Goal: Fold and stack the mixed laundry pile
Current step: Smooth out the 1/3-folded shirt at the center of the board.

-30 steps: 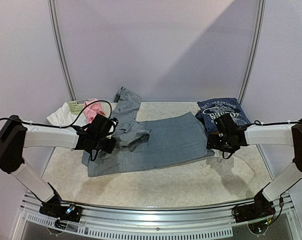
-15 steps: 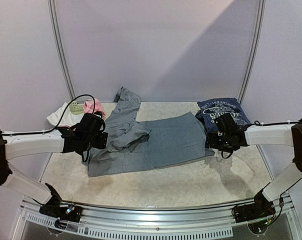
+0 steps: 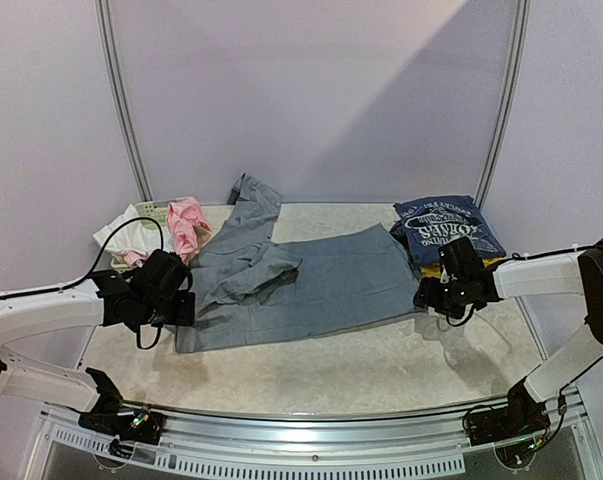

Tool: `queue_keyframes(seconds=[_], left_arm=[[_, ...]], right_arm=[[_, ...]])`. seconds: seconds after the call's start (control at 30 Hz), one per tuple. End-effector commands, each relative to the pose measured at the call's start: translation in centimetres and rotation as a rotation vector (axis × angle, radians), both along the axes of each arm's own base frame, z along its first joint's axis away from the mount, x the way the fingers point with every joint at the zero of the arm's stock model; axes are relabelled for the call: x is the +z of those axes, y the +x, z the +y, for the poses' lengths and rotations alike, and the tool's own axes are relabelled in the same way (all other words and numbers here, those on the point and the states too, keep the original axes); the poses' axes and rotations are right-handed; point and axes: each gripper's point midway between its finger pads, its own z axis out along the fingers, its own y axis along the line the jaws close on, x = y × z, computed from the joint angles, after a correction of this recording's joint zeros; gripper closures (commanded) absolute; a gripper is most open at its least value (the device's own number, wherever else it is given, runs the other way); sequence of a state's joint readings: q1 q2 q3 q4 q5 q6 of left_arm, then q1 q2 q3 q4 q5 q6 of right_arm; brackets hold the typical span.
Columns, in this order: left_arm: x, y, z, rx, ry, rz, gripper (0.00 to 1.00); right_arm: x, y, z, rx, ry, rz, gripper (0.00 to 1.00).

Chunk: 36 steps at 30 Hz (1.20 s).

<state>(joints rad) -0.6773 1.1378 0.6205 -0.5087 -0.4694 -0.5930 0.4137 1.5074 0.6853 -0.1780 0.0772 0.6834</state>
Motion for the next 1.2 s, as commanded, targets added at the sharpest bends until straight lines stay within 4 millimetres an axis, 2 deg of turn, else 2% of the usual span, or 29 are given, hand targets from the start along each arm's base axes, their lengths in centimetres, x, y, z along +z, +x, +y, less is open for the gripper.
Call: queue_keyframes(seconds=[0.0, 0.13, 0.27, 0.43, 0.57, 0.73, 0.87, 1.03, 1.17], left_arm=[[-2.3, -2.2, 0.2, 0.034, -0.056, 0.080, 0.38], [-3.5, -2.6, 0.2, 0.043, -0.100, 0.076, 0.42], [-4.3, -2.8, 0.1, 0.043, -0.119, 0.069, 0.46], [-4.3, -2.7, 0.0, 0.032, -0.130, 0.049, 0.50], [-3.5, -2.4, 0.1, 0.023, -0.130, 0.012, 0.52], [-1.4, -1.2, 0.4, 0.032, -0.135, -0.078, 0.55], [0.3, 0.1, 0.6, 0.039, -0.130, -0.128, 0.56], [0.9, 2.0, 0.9, 0.041, -0.124, -0.136, 0.56], [1.0, 2.9, 0.8, 0.034, -0.114, -0.129, 0.57]], right_arm=[[-0.1, -0.9, 0.8, 0.005, 0.076, 0.009, 0.30], [-0.8, -1.1, 0.7, 0.001, 0.075, 0.021, 0.36], [-1.6, -1.5, 1.3, 0.020, 0.100, 0.054, 0.52], [-2.1, -1.8, 1.3, 0.025, 0.094, 0.083, 0.83], [-2.3, -2.6, 0.7, 0.023, 0.063, 0.116, 1.00], [-2.6, -4.1, 0.3, 0.019, 0.060, 0.162, 1.00], [-3.7, -6.2, 0.0, -0.007, 0.087, 0.209, 1.00], [-4.5, -8.4, -0.9, -0.039, 0.079, 0.247, 1.00], [-5.1, -10.4, -0.9, -0.017, 0.079, 0.295, 1.00]])
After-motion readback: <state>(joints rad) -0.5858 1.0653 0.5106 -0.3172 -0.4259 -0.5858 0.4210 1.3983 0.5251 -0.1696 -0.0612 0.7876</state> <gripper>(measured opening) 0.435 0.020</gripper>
